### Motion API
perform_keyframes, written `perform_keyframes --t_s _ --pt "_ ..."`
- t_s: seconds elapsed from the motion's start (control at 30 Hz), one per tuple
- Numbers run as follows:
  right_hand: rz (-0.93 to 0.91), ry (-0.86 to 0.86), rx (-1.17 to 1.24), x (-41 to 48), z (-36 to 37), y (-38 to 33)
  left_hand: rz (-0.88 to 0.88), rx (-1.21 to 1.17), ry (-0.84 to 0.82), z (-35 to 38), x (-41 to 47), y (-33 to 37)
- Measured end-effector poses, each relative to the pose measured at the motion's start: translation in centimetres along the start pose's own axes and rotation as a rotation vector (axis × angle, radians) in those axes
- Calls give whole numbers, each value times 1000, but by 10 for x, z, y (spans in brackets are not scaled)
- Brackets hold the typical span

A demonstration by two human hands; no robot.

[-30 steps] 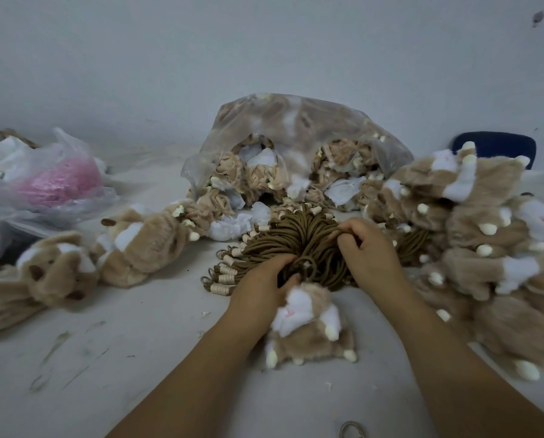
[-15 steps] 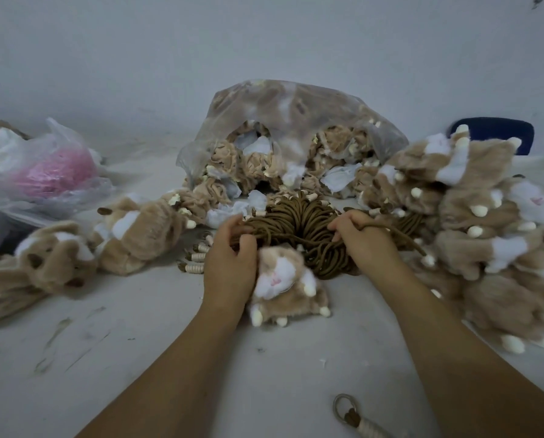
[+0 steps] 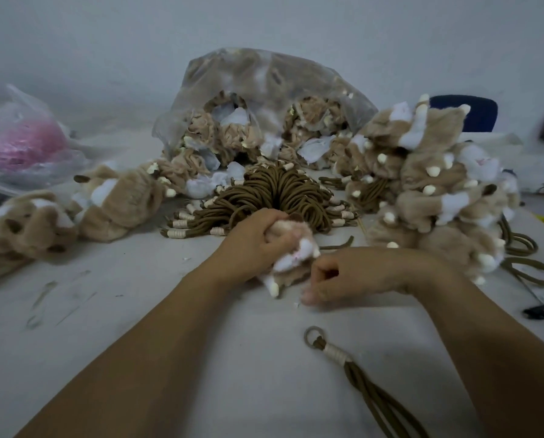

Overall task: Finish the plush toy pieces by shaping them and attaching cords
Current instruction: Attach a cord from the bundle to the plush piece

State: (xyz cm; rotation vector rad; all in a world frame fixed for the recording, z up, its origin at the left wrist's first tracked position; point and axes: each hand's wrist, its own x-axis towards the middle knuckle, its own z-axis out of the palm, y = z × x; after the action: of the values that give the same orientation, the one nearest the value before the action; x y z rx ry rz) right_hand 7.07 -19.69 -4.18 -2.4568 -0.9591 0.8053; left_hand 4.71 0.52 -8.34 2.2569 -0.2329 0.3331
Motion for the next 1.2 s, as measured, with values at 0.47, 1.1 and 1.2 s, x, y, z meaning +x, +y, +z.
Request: perform_keyframes --t_s 0.47,1.1,1.2 --pt "-100 170 -172 5 22 14 -18 -112 257 3 -4 -3" --pt "132 490 -181 18 25 7 -90 -241 283 2 -4 6" --pt "194 694 78 12 12 16 -131 -340 258 1 -5 8"
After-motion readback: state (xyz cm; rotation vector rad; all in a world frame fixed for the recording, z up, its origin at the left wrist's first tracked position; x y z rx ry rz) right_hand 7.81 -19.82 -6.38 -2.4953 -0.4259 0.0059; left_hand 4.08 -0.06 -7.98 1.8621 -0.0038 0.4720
